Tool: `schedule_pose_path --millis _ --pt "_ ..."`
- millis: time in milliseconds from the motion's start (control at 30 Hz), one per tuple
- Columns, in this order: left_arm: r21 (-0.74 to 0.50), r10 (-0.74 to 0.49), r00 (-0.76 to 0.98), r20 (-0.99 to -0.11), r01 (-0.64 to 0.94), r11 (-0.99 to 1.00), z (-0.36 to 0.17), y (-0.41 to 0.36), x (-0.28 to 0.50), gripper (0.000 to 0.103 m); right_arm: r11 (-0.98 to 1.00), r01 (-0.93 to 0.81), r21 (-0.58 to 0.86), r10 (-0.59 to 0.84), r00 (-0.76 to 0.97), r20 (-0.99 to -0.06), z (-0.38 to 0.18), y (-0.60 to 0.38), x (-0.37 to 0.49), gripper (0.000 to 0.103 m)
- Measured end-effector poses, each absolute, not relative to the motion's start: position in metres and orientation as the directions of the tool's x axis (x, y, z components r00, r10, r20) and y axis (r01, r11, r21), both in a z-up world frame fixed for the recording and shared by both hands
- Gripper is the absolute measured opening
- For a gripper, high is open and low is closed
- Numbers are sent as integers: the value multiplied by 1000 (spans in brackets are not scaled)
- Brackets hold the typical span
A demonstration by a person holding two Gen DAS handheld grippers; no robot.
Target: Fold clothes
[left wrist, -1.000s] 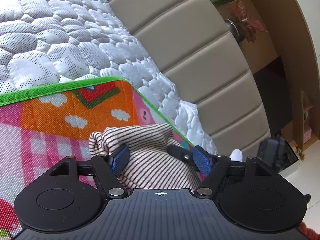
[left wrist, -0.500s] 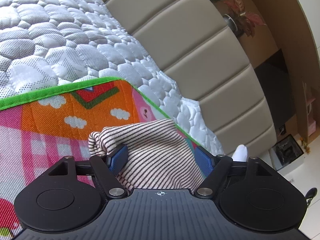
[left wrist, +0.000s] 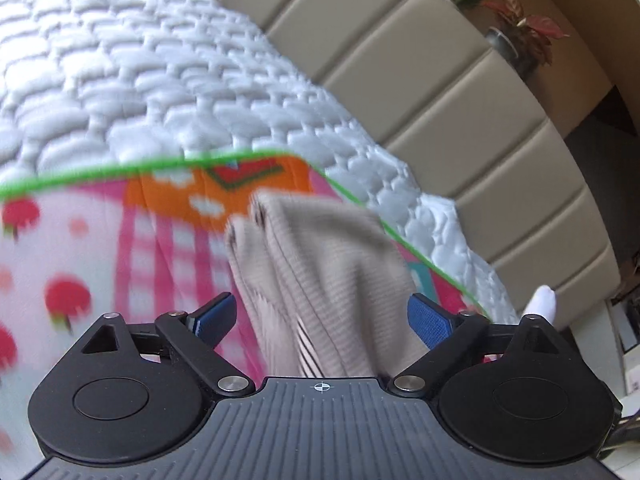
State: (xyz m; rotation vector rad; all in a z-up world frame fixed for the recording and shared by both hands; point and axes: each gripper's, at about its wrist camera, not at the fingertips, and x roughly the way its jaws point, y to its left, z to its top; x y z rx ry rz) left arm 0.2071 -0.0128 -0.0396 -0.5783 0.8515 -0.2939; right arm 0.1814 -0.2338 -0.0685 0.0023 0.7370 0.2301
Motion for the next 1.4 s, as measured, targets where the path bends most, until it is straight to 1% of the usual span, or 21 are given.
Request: schedule_pose_path --millis 133,200,367,467,567,600,633,667,700,733,767,800,833,867,967,1067,1167,1267,1333,1367,1400 --pt "-414 -351 609 -712 40 909 -53 -37 210 94 972 -225 74 215 710 -670 -67 -237 177 103" --pt "-432 -364 602 -711 35 901 -59 -34 211 94 968 -229 102 236 696 -678 -67 -244 178 103" --pt "-455 -387 600 -700 43 889 -62 -29 212 93 948 -207 242 318 642 -697 -63 -262 186 103" --pt "-472 -404 596 -694 47 881 -63 -26 213 94 931 -208 301 359 673 -646 -43 -279 186 103" --pt "-477 -412 594 -691 54 877 -65 -26 214 94 878 -213 429 452 666 -594 -25 -293 210 102" --pt "-478 -414 594 -690 56 877 -65 -26 214 94 858 -213 467 480 655 -584 -22 -295 221 96" --pt "-477 -415 594 -689 60 877 -65 -26 214 94 864 -216 454 477 639 -603 -23 -291 235 89" --pt "-476 -417 594 -689 64 877 -65 -26 213 94 871 -219 440 472 623 -623 -24 -287 248 79" --pt "-475 -418 593 -688 67 877 -65 -26 213 94 901 -206 383 423 616 -664 -30 -281 261 76" --pt "-476 -420 593 -687 69 876 -65 -25 214 94 917 -198 347 393 604 -694 -41 -278 268 76" --pt "-477 -422 593 -686 72 876 -65 -24 214 94 932 -190 310 361 591 -722 -51 -275 275 79" --pt "-475 -422 593 -686 75 877 -64 -24 214 93 944 -182 274 328 578 -747 -61 -272 282 91" --pt "-473 -422 594 -685 78 878 -64 -23 214 93 946 -155 285 320 586 -744 -67 -275 282 96" --pt "-471 -423 594 -684 83 878 -64 -23 215 93 934 -138 330 346 584 -734 -69 -281 279 97" --pt "-484 -436 594 -677 87 871 -65 -22 215 94 875 -107 472 443 569 -693 -75 -299 270 97" --pt "-567 -504 573 -647 81 820 -68 -18 216 92 821 -146 551 538 522 -662 -79 -307 260 97" --pt "-584 -525 549 -650 81 808 -72 -25 218 92 830 -194 523 542 501 -675 -80 -300 260 98" --pt "-528 -494 544 -678 107 842 -70 -36 218 91 834 -245 495 548 479 -686 -79 -290 262 99" --pt "-527 -497 537 -681 112 843 -68 -36 218 84 833 -281 476 552 465 -692 -79 -281 261 98" --pt "-532 -501 532 -682 108 840 -69 -34 219 83 833 -299 466 554 459 -695 -79 -275 259 97" --pt "-544 -506 527 -683 96 834 -69 -31 220 80 831 -317 456 555 452 -698 -79 -269 258 94"
